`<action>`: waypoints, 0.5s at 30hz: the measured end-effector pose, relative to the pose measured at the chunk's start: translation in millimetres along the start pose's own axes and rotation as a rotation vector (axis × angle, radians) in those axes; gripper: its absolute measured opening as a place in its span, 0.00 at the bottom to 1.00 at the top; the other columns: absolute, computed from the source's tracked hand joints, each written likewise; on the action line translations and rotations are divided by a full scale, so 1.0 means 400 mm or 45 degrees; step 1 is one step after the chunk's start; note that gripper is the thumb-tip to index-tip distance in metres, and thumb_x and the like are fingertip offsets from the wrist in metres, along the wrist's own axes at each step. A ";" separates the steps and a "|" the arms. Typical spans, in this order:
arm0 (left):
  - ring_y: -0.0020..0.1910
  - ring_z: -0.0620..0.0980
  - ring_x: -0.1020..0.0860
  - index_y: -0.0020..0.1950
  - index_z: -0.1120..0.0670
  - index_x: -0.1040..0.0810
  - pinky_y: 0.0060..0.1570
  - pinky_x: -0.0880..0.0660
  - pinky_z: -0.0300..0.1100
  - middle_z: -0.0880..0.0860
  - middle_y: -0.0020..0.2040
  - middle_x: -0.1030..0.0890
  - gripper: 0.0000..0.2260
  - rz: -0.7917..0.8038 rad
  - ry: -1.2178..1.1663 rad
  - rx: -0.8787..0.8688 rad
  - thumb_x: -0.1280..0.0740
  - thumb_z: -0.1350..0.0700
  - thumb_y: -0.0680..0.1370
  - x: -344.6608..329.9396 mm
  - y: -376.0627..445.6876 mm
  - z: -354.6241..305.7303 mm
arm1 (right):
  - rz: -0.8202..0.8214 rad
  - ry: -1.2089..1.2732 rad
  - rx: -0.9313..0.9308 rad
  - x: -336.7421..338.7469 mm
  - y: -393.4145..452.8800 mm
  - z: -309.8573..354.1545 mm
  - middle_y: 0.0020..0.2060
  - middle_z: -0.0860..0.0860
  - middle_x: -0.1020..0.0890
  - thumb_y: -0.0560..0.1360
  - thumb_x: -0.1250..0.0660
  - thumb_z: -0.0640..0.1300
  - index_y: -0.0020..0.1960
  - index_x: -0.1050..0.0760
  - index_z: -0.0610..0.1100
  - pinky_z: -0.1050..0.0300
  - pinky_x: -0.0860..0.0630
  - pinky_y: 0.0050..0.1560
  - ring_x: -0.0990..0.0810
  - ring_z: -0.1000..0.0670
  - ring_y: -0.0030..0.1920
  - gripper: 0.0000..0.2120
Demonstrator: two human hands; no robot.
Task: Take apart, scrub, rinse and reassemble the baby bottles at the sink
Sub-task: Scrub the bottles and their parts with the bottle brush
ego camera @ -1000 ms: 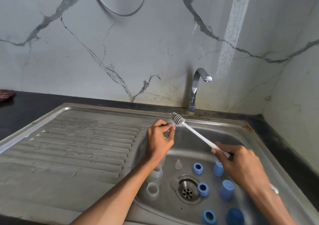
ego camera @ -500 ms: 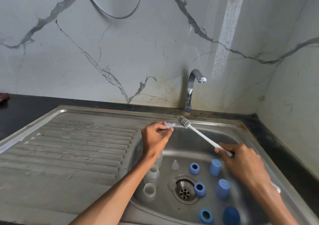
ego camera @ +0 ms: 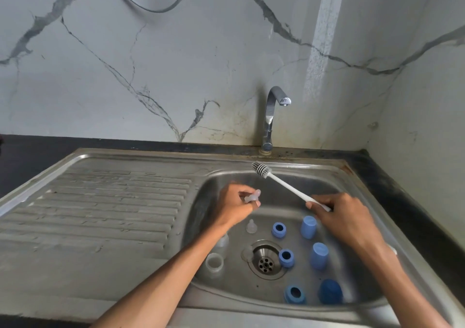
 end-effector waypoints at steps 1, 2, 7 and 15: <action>0.43 0.44 0.16 0.46 0.47 0.14 0.48 0.19 0.44 0.46 0.43 0.14 0.08 0.046 0.055 -0.016 0.21 0.53 0.68 -0.017 -0.008 -0.004 | 0.014 -0.004 0.005 -0.005 0.007 -0.005 0.40 0.56 0.19 0.77 0.32 0.58 0.60 0.19 0.57 0.55 0.22 0.43 0.21 0.55 0.39 0.14; 0.42 0.43 0.17 0.46 0.49 0.14 0.46 0.20 0.40 0.47 0.43 0.15 0.09 0.101 0.109 -0.038 0.21 0.54 0.67 -0.036 -0.019 -0.009 | 0.032 -0.012 0.008 -0.012 0.010 -0.013 0.40 0.56 0.19 0.77 0.32 0.58 0.60 0.19 0.57 0.56 0.23 0.43 0.22 0.56 0.39 0.13; 0.37 0.40 0.23 0.44 0.50 0.16 0.36 0.29 0.33 0.46 0.40 0.18 0.11 0.437 0.564 -0.051 0.20 0.59 0.65 -0.124 -0.083 -0.001 | 0.107 -0.027 0.034 -0.040 0.028 -0.031 0.47 0.54 0.15 0.77 0.32 0.57 0.59 0.18 0.56 0.51 0.20 0.50 0.19 0.52 0.45 0.13; 0.46 0.51 0.18 0.46 0.56 0.18 0.40 0.23 0.42 0.52 0.49 0.17 0.13 1.035 1.201 0.086 0.19 0.60 0.66 -0.236 -0.189 0.120 | 0.191 -0.037 0.045 -0.060 0.032 -0.043 0.42 0.55 0.15 0.76 0.31 0.56 0.57 0.17 0.56 0.50 0.20 0.51 0.18 0.51 0.45 0.12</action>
Point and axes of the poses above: each hand's wrist, its own y-axis towards the middle knuckle, its own x-axis out of the back of the hand, z = x × y, the point moved 9 cm from there along y, towards the middle knuckle
